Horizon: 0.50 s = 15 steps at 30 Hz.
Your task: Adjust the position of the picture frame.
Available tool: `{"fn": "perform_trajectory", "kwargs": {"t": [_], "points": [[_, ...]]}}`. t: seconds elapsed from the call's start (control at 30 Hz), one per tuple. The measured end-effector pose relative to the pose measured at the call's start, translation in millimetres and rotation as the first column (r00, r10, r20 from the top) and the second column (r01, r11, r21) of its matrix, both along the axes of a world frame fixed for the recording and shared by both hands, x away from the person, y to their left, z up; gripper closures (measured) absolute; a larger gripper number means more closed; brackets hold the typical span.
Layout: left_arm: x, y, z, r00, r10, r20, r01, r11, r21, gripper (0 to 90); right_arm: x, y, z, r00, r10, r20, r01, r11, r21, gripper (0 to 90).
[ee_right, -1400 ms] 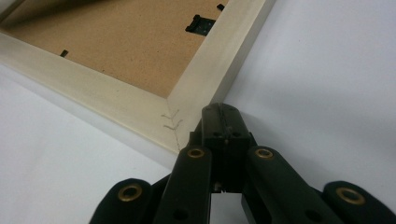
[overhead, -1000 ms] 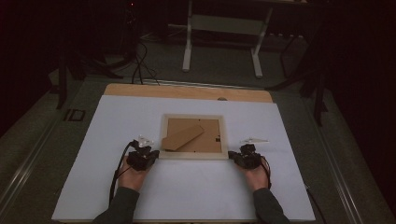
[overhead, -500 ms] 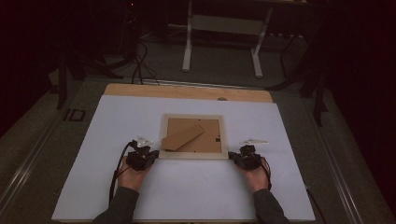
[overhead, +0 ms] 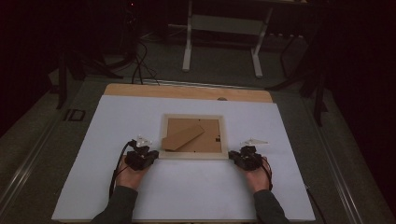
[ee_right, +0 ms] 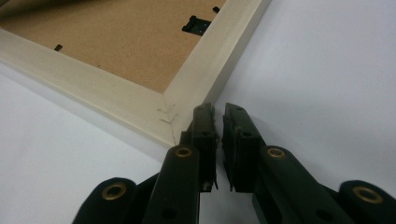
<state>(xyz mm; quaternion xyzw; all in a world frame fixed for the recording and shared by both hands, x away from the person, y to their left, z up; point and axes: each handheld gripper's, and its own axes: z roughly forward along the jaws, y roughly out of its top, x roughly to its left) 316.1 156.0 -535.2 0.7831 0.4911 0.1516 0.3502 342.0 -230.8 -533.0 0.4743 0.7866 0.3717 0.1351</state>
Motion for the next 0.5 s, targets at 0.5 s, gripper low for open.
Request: {"fn": "perform_trajectory", "kwargs": {"t": [0.5], "points": [[1.1,0.7,2.5,1.0,0.001,0.01,-0.001,1.0,-0.003,80.9,-1.4,-3.9,3.4,0.9998,0.008,0.017,-0.009,1.0,0.017,70.8]]}}
